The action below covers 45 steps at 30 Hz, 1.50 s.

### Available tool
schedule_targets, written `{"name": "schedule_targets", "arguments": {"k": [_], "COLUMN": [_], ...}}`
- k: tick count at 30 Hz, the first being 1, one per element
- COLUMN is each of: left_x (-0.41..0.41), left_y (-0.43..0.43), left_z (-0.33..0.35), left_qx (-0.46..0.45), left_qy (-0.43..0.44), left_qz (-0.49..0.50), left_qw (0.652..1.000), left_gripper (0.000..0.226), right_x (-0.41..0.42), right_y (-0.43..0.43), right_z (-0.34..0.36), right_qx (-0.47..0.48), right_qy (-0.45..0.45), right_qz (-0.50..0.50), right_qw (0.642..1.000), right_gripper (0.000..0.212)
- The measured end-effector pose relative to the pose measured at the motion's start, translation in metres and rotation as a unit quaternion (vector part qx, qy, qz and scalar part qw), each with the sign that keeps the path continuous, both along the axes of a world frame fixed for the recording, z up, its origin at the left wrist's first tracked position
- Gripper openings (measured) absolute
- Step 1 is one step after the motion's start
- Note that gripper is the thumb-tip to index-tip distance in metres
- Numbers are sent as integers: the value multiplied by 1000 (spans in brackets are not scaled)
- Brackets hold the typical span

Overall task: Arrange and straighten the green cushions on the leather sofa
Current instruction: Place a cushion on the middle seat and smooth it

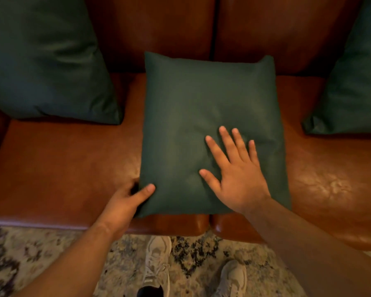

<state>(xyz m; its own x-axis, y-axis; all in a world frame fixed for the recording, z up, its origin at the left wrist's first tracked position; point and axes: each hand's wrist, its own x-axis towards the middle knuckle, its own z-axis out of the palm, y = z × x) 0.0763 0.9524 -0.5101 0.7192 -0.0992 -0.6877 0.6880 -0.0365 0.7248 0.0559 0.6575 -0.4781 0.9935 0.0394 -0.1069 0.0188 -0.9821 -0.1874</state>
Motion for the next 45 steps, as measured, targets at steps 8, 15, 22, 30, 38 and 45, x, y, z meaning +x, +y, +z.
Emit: {"name": "schedule_targets", "arguments": {"k": [8,15,22,30,38,45], "left_x": [0,-1,18,71,95,100], "left_y": [31,39,32,-8,-16,-15], "left_z": [-10,-6,2,10,3,4], "left_qx": [-2,-60,-66,-90,-32,12], "left_qy": [-6,61,42,-12,-28,-33], "left_qz": [-47,-32,29,54,-23,-16], "left_qw": [999,996,997,994,999,999], "left_gripper": [43,33,31,32,37,25], "right_x": [13,44,61,95,162,223], "right_y": [42,60,85,76,74,77], "right_z": [9,18,26,23,28,38], "right_qx": [-33,-17,-66,-120,-102,-107], "right_qy": [-78,-81,11,21,-41,-1], "right_qz": [89,61,86,64,19,27], "right_qw": [992,995,994,991,994,994], "right_gripper": [74,66,76,77,82,76]}}
